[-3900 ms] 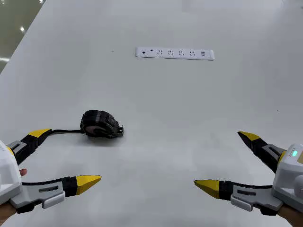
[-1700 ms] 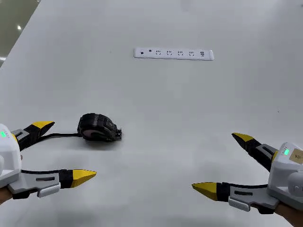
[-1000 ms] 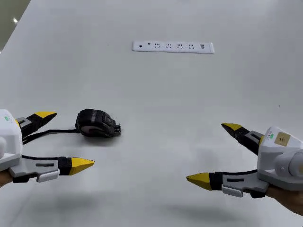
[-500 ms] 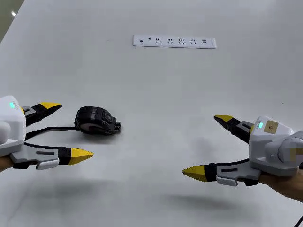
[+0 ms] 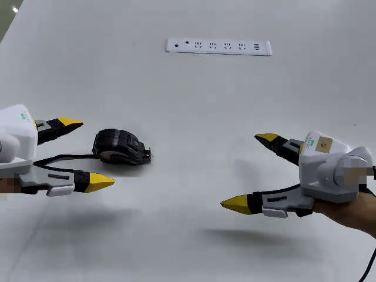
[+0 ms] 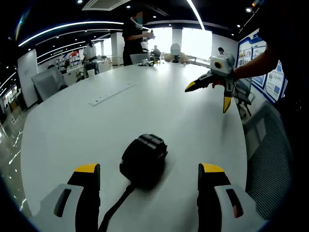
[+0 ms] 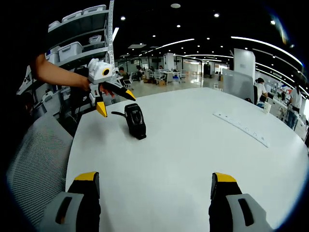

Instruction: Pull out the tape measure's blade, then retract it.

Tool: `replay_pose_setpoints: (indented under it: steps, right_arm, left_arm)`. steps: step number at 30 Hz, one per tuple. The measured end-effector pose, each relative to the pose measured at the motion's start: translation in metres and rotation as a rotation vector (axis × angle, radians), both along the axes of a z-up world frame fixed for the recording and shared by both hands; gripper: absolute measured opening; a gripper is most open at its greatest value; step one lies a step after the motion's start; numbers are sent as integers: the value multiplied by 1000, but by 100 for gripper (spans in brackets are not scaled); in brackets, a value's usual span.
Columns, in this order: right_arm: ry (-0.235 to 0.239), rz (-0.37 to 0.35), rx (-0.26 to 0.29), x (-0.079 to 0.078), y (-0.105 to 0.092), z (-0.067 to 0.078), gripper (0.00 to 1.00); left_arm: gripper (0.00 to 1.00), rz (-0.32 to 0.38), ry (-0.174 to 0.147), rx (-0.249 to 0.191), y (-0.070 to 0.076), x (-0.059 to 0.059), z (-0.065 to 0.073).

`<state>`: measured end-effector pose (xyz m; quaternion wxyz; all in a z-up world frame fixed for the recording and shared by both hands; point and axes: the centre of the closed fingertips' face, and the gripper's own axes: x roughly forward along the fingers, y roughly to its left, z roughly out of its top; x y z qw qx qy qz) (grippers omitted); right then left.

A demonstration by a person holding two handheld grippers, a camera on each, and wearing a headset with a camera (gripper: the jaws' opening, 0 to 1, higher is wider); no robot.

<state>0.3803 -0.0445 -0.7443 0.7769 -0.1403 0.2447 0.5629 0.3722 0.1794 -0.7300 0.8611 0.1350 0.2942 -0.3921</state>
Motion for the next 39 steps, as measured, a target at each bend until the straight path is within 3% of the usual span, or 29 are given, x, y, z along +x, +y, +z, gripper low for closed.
replay_pose_setpoints:
  steps: [17, 39]
  right_arm:
    - [4, 90, -15, 10, 25, -11, 93]
    - [-15, 216, -39, 18, 62, -26, 77]
  left_arm:
    - [68, -85, 32, 46, 0, 8, -11]
    - [48, -218, 74, 122, -2, 19, -26]
